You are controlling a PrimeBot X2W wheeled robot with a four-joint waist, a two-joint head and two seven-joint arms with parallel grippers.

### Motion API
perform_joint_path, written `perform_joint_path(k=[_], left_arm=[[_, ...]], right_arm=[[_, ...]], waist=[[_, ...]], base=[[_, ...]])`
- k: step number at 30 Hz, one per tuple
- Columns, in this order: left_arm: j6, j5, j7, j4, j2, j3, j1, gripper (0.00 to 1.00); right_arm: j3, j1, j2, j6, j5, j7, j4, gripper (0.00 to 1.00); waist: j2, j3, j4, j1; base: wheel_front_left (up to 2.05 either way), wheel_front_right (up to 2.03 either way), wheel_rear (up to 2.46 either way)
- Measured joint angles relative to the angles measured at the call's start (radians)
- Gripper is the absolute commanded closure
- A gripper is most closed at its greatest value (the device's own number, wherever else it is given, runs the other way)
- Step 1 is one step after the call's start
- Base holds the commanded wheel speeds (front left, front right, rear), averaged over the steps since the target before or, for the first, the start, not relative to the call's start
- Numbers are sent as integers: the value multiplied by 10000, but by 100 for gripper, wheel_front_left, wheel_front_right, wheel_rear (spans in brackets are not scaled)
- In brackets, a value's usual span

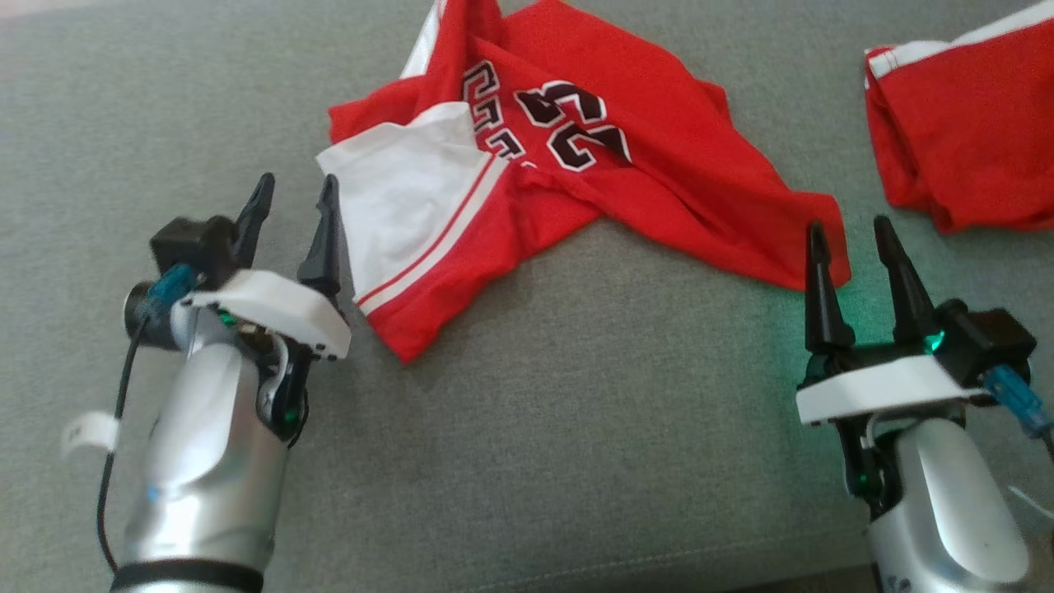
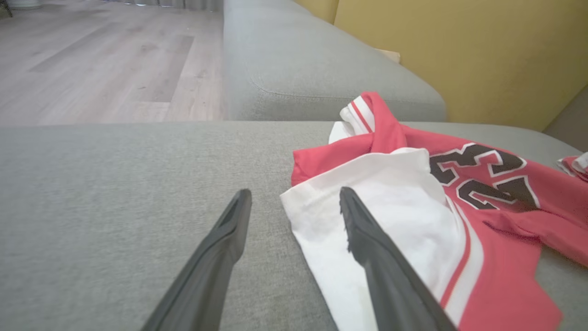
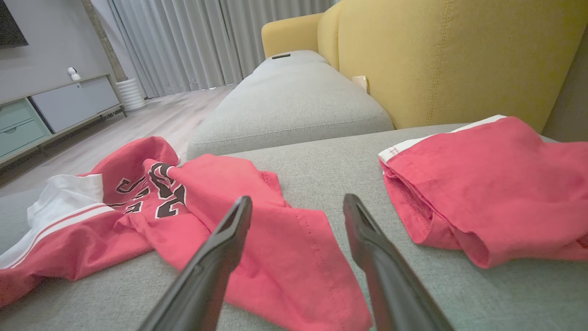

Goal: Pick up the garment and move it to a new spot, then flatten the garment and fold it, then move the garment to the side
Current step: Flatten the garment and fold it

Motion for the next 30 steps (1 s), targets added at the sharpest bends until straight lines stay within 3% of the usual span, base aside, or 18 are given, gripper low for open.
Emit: perform_joint_path(k=[3, 10, 23, 24, 25, 30], left_arm=[[-63, 8, 0, 1055, 82, -288, -654, 0], [-71, -25, 0, 2034, 270, -359, -1583, 0], [-71, 2, 0, 2387, 307, -297, -1843, 3], [-71, 10, 0, 2391, 305, -297, -1838, 60], [-71, 10, 0, 2393, 303, -299, -1829, 97], [-71, 12, 0, 2380, 291, -322, -1808, 100]], right_arm=[[104, -269, 4, 0, 12, -2, -13, 0], [136, -335, 4, 0, 12, -6, -13, 0], [140, -487, 4, 0, 12, -19, 19, 0], [140, -498, 4, 0, 12, -19, 21, 0], [144, -496, 4, 0, 12, -19, 44, 0], [136, -494, 4, 0, 10, -19, 130, 0]], waist=[[0, 271, -186, 0], [0, 668, -504, 1], [0, 766, -611, 0], [0, 754, -610, 0], [0, 741, -607, 0], [0, 636, -559, 0]], base=[[0, 0, 0], [0, 0, 0], [0, 0, 0], [0, 0, 0], [0, 0, 0], [0, 0, 0]])
